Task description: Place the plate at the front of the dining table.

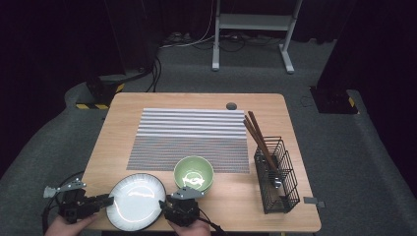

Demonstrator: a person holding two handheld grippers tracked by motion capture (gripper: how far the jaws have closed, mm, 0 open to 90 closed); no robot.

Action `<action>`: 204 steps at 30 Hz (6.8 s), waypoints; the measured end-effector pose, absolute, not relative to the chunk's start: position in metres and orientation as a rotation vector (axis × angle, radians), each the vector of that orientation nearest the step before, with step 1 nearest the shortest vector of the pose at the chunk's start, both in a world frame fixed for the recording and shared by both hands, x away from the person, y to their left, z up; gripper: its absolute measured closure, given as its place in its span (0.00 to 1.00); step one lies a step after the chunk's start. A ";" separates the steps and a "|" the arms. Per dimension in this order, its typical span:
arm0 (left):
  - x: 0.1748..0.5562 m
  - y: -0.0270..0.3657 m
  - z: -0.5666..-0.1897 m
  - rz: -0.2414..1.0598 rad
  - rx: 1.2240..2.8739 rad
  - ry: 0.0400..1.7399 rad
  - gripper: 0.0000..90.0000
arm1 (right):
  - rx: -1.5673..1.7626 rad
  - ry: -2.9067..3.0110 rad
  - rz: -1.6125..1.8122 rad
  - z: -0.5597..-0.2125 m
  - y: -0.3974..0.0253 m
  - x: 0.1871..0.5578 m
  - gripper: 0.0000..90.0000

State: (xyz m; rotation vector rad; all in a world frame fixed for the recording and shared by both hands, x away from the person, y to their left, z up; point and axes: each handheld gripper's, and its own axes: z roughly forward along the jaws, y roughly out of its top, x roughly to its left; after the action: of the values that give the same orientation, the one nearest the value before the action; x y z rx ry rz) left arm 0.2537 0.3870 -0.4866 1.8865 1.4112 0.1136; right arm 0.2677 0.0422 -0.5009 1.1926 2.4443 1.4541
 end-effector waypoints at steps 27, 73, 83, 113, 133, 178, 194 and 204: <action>0.260 0.397 -0.487 -0.028 1.853 1.443 0.82 | 1.400 2.496 1.469 -0.502 0.044 0.283 0.76; 0.262 0.399 -0.482 -0.049 1.880 1.439 0.85 | 1.425 2.500 1.387 -0.495 0.051 0.281 0.74; 0.262 0.399 -0.482 -0.050 1.877 1.443 0.85 | 1.431 2.487 1.396 -0.496 0.050 0.280 0.76; 0.259 0.407 -0.483 -0.126 1.838 1.440 0.83 | 1.578 2.488 1.514 -0.490 0.048 0.284 0.64; 0.264 0.403 -0.484 -0.159 1.822 1.480 0.79 | 1.757 2.488 1.463 -0.484 0.053 0.288 0.56; 0.254 0.415 -0.481 -0.158 1.806 1.466 0.76 | 1.544 2.578 1.318 -0.487 0.080 0.288 0.59; 0.255 0.412 -0.479 -0.139 1.836 1.461 0.79 | 1.533 2.631 1.225 -0.492 0.089 0.291 0.67; 0.255 0.412 -0.479 -0.123 1.845 1.458 0.79 | 1.532 2.612 1.244 -0.500 0.091 0.290 0.75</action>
State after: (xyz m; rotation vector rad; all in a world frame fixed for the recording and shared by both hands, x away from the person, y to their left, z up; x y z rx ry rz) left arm 0.2549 0.4122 -0.4791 1.8453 1.4578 -0.1229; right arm 0.2904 0.0913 -0.5004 1.5315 2.6123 1.2435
